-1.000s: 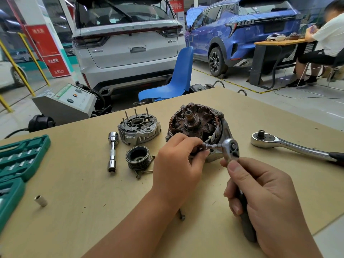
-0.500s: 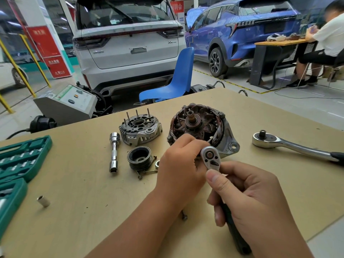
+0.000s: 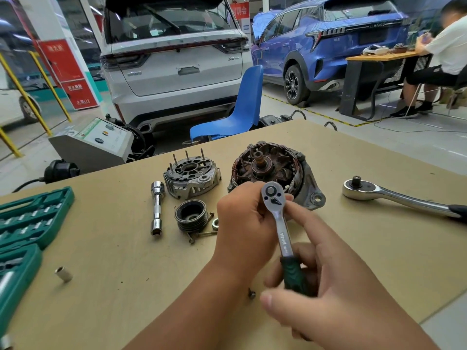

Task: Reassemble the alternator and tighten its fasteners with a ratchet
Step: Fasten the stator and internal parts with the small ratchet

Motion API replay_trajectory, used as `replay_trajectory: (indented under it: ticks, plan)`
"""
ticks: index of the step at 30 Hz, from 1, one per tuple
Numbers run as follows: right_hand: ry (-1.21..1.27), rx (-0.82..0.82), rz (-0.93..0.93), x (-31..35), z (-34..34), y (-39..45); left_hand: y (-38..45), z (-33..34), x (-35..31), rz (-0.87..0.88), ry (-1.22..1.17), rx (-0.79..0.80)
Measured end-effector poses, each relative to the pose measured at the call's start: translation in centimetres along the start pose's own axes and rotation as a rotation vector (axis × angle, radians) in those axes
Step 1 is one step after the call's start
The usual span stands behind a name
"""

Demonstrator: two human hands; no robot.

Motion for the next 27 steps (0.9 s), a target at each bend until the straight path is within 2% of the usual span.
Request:
replay_trajectory:
  ticks: [2, 4, 7, 8, 12, 14, 15, 17, 20, 22, 25, 27]
  plan:
    - [0.006, -0.016, 0.017, 0.5, -1.0, 0.0, 0.2, 0.0, 0.3, -0.023, -0.002, 0.001]
    - [-0.272, 0.091, -0.052, 1.7, -1.7, -0.6, 0.2, 0.0, 0.3, -0.028, 0.008, 0.004]
    - [-0.579, 0.099, -0.154, 3.9, -4.0, -1.3, 0.3, 0.1, 0.6, -0.039, -0.013, 0.028]
    - [-0.711, 0.077, -0.214, 5.3, -4.9, -0.6, 0.2, 0.2, 0.4, -0.021, -0.005, 0.033]
    - [-1.31, -0.211, -0.421, 10.9, -8.7, 2.0, 0.1, 0.4, 0.4, -0.026, 0.007, 0.016]
    - [-1.538, -0.222, -0.397, 11.7, -8.0, 3.6, 0.1, 0.4, 0.9, -0.084, -0.021, 0.004]
    - [-1.619, -0.175, -0.385, 11.7, -7.1, 4.1, 0.1, 0.5, 1.4, -0.137, -0.069, 0.001]
    - [-1.692, 0.031, -0.326, 10.5, -4.6, 4.8, 0.1, 0.7, 2.1, -0.212, -0.144, 0.004]
    - [-1.574, 0.322, -0.142, 8.1, -2.8, 4.9, 0.1, 0.7, 1.7, -0.153, -0.056, -0.009]
    - [-1.618, 0.35, -0.146, 8.7, -2.7, 5.7, 0.2, 0.9, 1.7, -0.161, -0.073, 0.021]
    - [-1.795, 0.224, -0.361, 11.2, -2.4, 7.2, 0.3, 1.2, 1.9, -0.185, -0.151, 0.078]
    - [-1.846, 0.244, -0.405, 11.2, -1.6, 7.5, 0.1, 1.2, 2.0, -0.192, -0.175, 0.084]
Point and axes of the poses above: each hand's wrist, its own y-axis towards the middle knuckle, its own z-axis out of the palm, x = y × z, the point moved 10 cm from there along y, towards the middle knuckle, and after that the axes turned 10 degrees about -z, right-handed, at the moved point
